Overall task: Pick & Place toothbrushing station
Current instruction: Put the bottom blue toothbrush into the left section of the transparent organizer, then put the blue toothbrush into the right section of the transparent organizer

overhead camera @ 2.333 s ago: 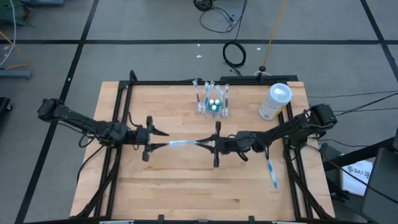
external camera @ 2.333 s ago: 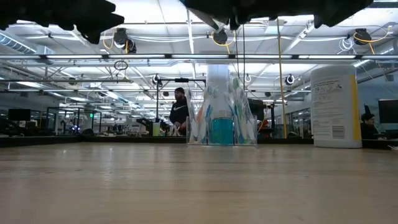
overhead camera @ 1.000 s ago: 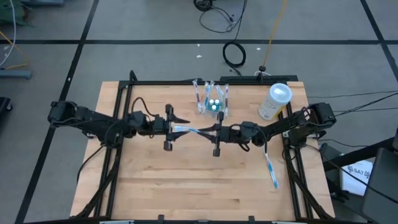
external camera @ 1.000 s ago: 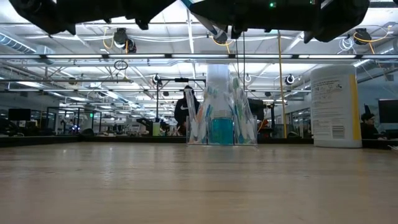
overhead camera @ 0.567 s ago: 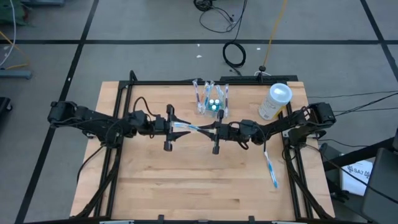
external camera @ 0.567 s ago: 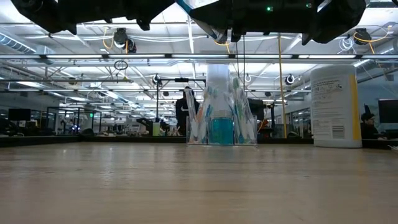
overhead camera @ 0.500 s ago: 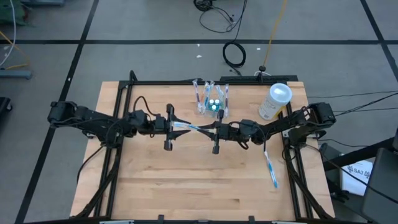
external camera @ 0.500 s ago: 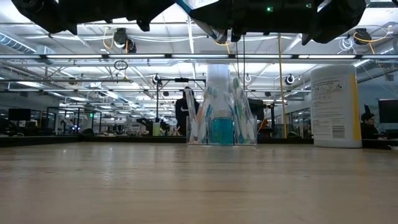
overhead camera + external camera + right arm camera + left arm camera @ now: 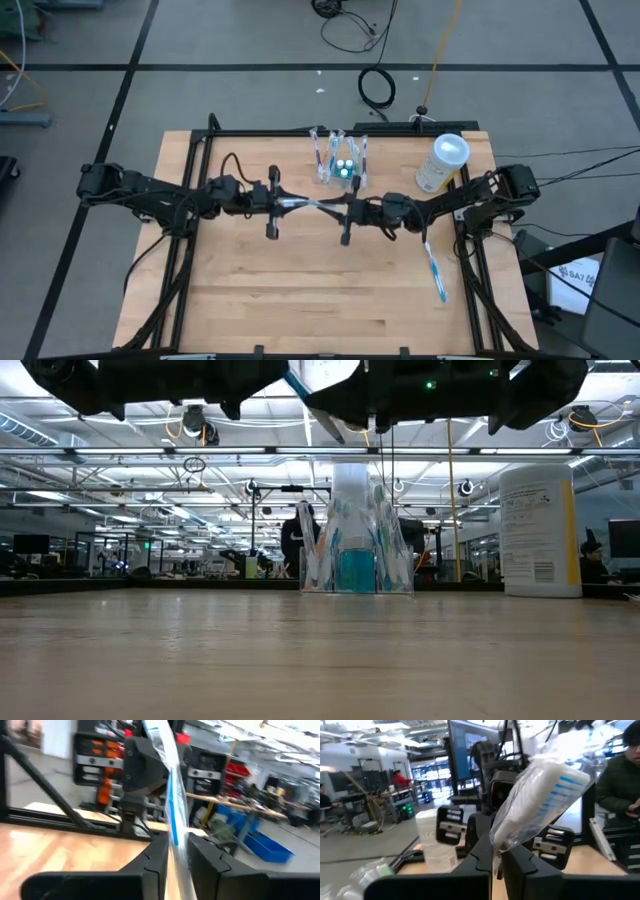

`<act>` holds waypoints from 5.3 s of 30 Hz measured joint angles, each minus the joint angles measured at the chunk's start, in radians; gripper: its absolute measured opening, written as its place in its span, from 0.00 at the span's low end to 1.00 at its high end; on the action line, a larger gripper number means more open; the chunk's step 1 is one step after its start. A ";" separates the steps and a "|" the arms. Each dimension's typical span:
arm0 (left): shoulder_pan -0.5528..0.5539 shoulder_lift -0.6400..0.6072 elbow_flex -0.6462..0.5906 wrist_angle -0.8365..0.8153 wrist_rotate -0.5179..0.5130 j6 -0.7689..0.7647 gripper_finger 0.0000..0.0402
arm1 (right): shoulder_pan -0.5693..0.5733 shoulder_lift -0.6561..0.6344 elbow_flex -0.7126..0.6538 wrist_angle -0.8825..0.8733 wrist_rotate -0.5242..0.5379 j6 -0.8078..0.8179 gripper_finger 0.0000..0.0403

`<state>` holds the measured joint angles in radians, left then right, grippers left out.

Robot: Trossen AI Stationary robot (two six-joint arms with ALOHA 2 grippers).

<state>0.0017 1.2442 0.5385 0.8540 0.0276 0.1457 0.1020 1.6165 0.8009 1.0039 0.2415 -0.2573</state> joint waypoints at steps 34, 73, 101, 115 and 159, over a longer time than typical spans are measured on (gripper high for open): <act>0.250 0.276 0.568 -0.922 -0.256 -0.146 0.02 | -0.112 0.000 0.000 -0.184 0.312 -0.010 0.31; 0.384 0.478 0.568 -0.990 -0.135 -0.210 0.35 | -0.122 -0.004 -0.001 -0.201 0.310 -0.042 0.31; 0.380 0.072 0.531 -1.344 -0.154 -0.008 0.31 | -0.099 -0.003 -0.001 -0.273 0.199 0.359 0.31; 0.380 -0.122 0.170 -1.056 0.008 -0.080 0.31 | -0.016 -0.003 -0.001 -0.518 0.201 0.564 0.31; 0.301 -0.459 0.097 -1.103 0.024 -0.125 0.31 | 0.280 -0.378 0.000 -1.446 -0.166 1.629 0.20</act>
<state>0.3023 0.7852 0.6357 -0.2490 0.0521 0.0208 0.3821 1.2381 0.8013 -0.4417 0.0755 1.3721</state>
